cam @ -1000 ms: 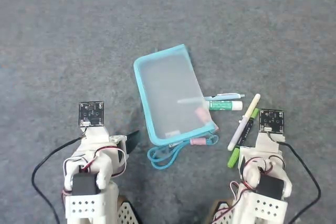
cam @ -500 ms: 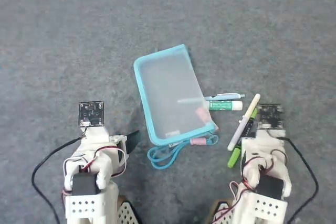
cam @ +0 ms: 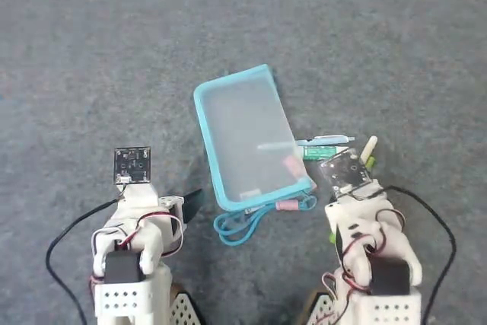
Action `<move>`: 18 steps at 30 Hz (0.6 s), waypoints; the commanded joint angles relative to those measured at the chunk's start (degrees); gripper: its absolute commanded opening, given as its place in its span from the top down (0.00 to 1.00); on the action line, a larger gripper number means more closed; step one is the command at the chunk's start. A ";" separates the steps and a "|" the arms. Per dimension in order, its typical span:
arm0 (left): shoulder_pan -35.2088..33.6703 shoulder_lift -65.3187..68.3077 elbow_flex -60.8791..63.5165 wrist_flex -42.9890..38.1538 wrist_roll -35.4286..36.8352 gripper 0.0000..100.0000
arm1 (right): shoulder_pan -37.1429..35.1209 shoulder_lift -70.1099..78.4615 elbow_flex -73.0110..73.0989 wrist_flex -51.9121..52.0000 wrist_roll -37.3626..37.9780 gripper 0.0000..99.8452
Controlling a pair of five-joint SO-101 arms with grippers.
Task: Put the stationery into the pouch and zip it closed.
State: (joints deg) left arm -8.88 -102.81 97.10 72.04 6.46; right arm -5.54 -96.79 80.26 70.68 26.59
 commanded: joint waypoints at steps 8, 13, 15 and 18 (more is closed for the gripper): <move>-0.62 -1.32 -0.48 0.35 0.26 0.67 | -20.53 34.33 -21.54 -8.66 -25.85 0.93; -0.53 -1.32 -0.48 0.35 0.26 0.67 | -25.71 45.41 -22.07 -8.75 -37.98 0.88; -0.53 -1.32 -0.48 0.35 0.26 0.67 | -25.63 48.92 -21.98 -8.75 -43.60 0.83; -0.53 -1.32 -0.48 0.35 0.26 0.67 | -25.63 52.62 -21.98 -9.01 -51.08 0.79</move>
State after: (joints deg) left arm -8.88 -102.81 97.10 72.04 6.46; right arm -30.77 -46.86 61.45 62.95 -17.71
